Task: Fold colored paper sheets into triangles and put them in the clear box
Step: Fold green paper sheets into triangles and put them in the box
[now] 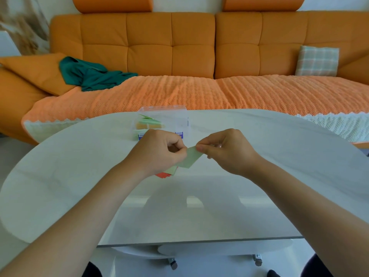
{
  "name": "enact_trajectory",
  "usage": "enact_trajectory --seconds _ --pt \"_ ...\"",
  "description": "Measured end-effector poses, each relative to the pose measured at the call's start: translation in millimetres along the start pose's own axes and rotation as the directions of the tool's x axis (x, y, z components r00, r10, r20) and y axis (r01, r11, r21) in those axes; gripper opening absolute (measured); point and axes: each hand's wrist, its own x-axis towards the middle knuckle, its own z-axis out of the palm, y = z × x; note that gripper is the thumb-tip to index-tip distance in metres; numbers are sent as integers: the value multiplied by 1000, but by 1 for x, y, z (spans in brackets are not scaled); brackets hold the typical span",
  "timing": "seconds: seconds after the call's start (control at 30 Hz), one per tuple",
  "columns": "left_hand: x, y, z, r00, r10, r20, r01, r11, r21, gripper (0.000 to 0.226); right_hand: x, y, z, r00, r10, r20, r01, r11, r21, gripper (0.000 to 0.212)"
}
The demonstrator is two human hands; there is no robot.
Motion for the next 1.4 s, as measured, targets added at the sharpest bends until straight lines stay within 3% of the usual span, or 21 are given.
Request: enact_trajectory --seconds 0.17,0.37,0.47,0.6,0.77,0.9,1.03,1.23,1.33,1.4 --pt "1 -12 -14 1000 6 -2 -5 987 159 15 3 5 -5 997 69 -30 -69 997 -15 14" --pt "1 -31 -36 990 -135 52 116 955 271 16 6 5 -8 991 136 13 -135 989 -52 13" --pt "1 -38 -45 984 -176 14 162 932 324 19 7 5 -12 989 147 13 -147 988 -48 14" --pt "-1 -24 -32 986 -164 7 163 981 102 18 5 2 -13 985 112 130 -111 994 -16 8" --pt "-1 -10 0 974 -133 183 155 982 -111 10 3 -3 -8 975 29 219 -30 1000 -1 15" --pt "-1 -8 10 964 -202 172 233 955 -182 8 3 -4 -7 989 16 150 -27 997 71 45" --pt "0 -6 15 963 -262 59 266 909 -320 8 2 -3 -4 978 124 168 -147 980 134 64" --pt "-2 -1 18 908 -309 282 387 876 -288 7 2 4 -1 978 155 137 -173 975 138 50" --pt "-3 2 19 902 -337 271 417 842 -341 4 2 8 2 992 107 74 -115 985 128 45" --pt "-1 1 18 892 -392 225 450 814 -367 6 1 10 1 1000 -23 -15 23 1000 10 38"
